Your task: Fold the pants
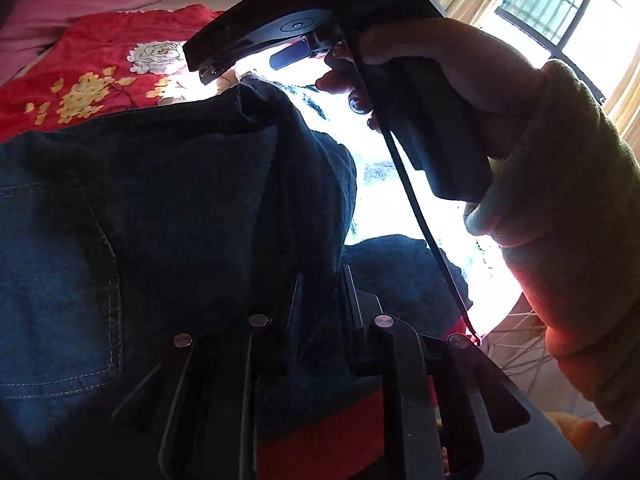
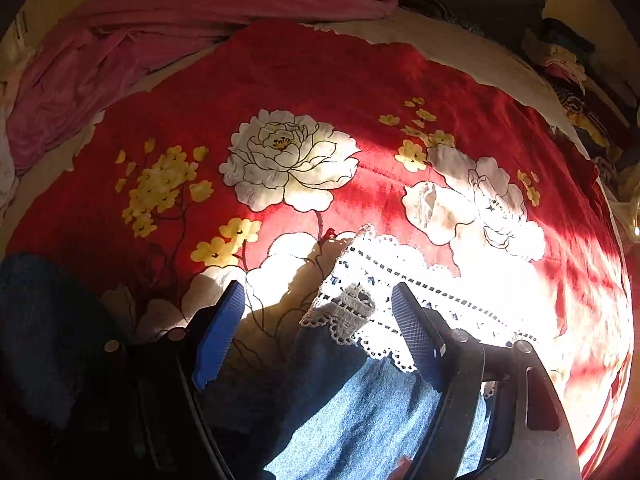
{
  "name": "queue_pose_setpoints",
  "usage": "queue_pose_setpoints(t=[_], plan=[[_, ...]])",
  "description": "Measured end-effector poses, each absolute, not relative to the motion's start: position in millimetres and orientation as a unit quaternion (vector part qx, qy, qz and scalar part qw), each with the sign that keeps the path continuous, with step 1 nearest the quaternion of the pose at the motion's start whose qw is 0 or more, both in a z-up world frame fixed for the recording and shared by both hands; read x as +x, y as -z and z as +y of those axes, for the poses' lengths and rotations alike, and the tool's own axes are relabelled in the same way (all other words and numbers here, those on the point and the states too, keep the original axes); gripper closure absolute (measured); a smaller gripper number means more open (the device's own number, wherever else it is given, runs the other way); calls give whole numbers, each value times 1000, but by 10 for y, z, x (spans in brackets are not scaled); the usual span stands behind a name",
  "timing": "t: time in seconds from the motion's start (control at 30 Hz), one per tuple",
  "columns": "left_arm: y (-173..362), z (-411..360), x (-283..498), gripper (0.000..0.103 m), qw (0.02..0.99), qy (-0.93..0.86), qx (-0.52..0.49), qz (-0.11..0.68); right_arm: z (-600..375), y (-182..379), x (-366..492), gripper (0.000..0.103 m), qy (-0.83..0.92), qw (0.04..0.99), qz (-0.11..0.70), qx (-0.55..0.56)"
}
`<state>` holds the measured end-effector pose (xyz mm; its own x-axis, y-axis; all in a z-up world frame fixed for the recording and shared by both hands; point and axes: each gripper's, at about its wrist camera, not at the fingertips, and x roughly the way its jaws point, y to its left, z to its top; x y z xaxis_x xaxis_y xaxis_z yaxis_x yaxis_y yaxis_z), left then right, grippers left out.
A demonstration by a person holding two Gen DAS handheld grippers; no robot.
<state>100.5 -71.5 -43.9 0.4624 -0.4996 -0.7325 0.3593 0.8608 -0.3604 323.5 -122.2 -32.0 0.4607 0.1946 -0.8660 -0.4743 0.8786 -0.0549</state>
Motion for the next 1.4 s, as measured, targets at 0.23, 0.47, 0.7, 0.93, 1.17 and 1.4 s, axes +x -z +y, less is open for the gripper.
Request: queue_pose_setpoints(t=[0.23, 0.47, 0.7, 0.93, 1.17, 1.4], plan=[[352, -743, 902, 92, 859, 253, -58, 441, -1516, 264, 3187, 94, -213, 857, 450, -133], [326, -752, 842, 82, 865, 255, -39, 430, -2479, -159, 2683, 95, -193, 896, 399, -15], [300, -769, 794, 69, 864, 269, -41, 424, -3400, -153, 1952, 95, -160, 899, 392, 112], [301, -830, 775, 69, 865, 272, -12, 421, -3890, 41, 1506, 95, -143, 878, 409, 202], [315, -898, 821, 69, 862, 283, 34, 420, -4041, 212, 1264, 94, -144, 858, 424, 253], [351, -945, 823, 85, 862, 271, 61, 424, -4078, 236, 1242, 94, -146, 854, 423, 265]])
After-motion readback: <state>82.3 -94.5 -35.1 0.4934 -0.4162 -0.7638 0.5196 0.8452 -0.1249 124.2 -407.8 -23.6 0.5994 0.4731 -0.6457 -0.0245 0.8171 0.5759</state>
